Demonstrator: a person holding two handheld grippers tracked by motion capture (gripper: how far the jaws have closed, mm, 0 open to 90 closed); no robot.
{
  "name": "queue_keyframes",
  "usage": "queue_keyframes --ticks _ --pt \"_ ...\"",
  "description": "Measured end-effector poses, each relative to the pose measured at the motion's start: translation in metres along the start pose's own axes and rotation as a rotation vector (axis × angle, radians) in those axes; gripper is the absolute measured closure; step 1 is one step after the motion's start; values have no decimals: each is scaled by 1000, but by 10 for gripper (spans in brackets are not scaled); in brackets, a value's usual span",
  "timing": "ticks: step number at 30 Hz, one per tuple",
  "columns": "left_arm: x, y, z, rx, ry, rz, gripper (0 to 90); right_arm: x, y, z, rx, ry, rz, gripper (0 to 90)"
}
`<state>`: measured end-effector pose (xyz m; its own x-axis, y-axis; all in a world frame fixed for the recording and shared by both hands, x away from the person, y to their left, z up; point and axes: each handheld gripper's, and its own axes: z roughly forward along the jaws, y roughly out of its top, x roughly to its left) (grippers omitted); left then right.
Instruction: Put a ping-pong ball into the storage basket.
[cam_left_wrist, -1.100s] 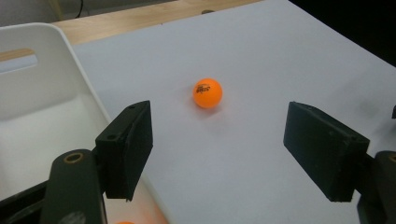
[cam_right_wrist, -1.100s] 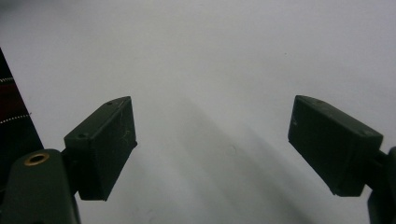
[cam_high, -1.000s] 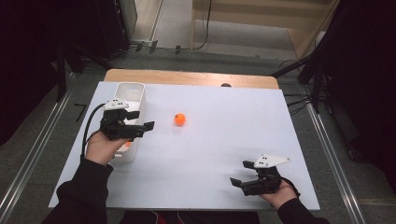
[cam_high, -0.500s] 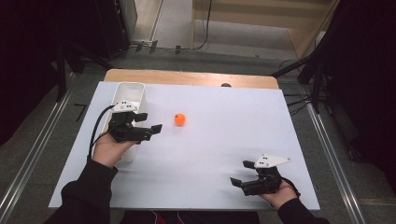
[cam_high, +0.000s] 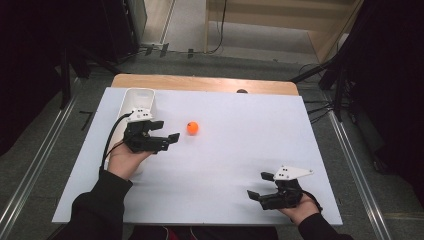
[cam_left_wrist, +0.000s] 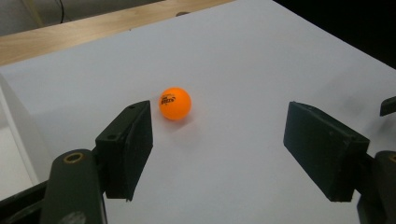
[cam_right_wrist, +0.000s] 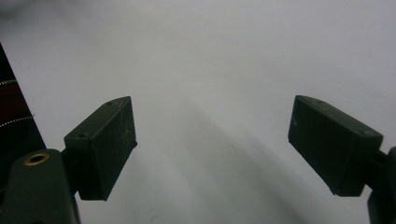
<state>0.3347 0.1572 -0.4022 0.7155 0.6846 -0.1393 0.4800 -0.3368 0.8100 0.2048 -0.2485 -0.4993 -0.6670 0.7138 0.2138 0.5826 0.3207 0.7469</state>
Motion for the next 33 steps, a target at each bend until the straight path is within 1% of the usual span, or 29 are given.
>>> queue_keyframes --ticks 6,9,12,13,14,18,20,21,23,26,33 --pt "-2 0 4 0 -3 -2 247 -1 0 -1 -4 -6 9 137" --pt "-2 2 6 2 -2 5 247 -1 0 -1 -1 -9 15 137" --pt "-2 6 10 -1 -7 6 247 -2 -1 -1 -4 -9 14 137" --pt "-2 6 12 0 -6 9 247 -2 -1 -2 -3 -9 17 137" --pt "-3 7 14 5 -7 16 247 -3 -1 -2 -5 -14 9 137" --pt "-4 10 20 11 -8 22 247 -2 -1 -3 -9 -17 26 137" --pt "-2 11 23 10 -8 25 248 -3 -2 -3 -9 -18 25 137" --pt "-2 11 25 7 -16 12 249 -3 -2 -4 -8 -18 24 137" --pt "1 11 27 7 -28 2 249 -4 -2 -4 -12 -23 22 137" --pt "2 13 30 9 -24 7 249 -4 -2 -5 -14 -24 36 137" --pt "2 19 36 12 -16 24 249 -4 -2 -4 -16 -21 27 137"
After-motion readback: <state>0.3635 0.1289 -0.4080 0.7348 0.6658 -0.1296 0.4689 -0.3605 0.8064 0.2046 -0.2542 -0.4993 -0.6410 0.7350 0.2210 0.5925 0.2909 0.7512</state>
